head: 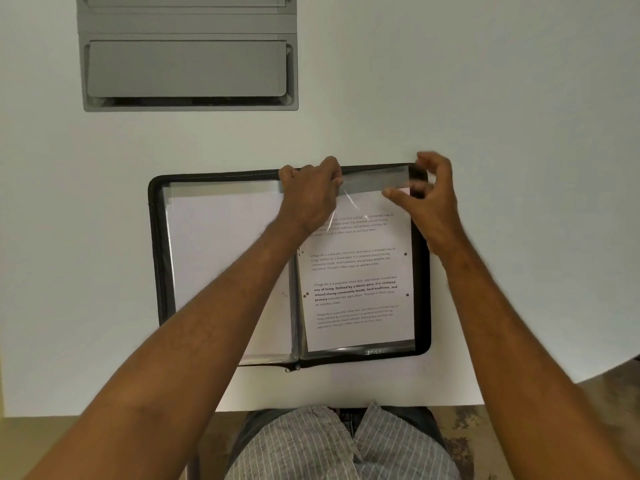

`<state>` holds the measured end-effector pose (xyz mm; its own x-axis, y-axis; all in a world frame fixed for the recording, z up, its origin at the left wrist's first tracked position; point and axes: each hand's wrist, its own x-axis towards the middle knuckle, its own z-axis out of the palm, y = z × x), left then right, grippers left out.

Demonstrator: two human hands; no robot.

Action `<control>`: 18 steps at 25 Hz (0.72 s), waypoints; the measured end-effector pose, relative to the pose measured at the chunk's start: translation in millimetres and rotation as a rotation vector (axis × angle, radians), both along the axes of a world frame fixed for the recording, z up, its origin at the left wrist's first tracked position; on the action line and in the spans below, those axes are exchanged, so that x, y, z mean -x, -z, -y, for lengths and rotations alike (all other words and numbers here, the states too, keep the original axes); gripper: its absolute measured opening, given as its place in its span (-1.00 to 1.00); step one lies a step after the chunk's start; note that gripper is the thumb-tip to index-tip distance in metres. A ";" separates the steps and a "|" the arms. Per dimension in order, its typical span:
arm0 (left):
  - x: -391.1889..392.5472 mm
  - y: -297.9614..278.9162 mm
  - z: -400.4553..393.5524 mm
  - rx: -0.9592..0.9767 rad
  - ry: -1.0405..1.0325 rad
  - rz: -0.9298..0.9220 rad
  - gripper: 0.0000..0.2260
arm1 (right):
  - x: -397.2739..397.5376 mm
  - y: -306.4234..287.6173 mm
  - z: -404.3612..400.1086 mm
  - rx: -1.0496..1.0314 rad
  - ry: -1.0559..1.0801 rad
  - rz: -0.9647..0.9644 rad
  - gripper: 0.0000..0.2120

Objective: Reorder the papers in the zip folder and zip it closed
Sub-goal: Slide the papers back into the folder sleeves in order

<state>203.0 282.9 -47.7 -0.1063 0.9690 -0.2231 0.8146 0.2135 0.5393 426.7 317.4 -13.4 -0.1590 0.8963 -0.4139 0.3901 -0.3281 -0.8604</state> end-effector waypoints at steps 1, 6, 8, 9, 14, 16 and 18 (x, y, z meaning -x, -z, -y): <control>0.3 -0.9 0.6 -0.008 -0.011 0.001 -0.89 | -6.3 -0.5 15.8 0.097 0.065 -0.041 -0.31; -5.8 -9.3 13.1 -0.048 -0.132 0.000 -0.82 | -31.4 -1.5 94.0 0.330 0.024 0.015 -0.72; -9.4 -11.7 32.8 -0.086 -0.179 0.084 -0.71 | -34.3 -9.9 117.8 0.378 0.064 0.008 -0.81; -11.2 -14.9 44.4 -0.087 -0.209 0.161 -0.71 | -34.6 -16.5 126.4 0.404 0.078 -0.010 -0.81; -15.0 -63.1 119.2 0.141 -0.385 0.617 -0.74 | -11.7 -51.6 166.4 0.499 0.041 -0.256 -0.59; -8.1 -84.1 148.9 0.198 -0.475 0.778 -0.64 | 12.3 -60.8 186.2 0.497 -0.018 -0.408 -0.48; 9.1 -99.3 173.3 0.233 -0.577 0.944 -0.44 | 41.5 -66.9 206.5 0.404 -0.122 -0.400 -0.44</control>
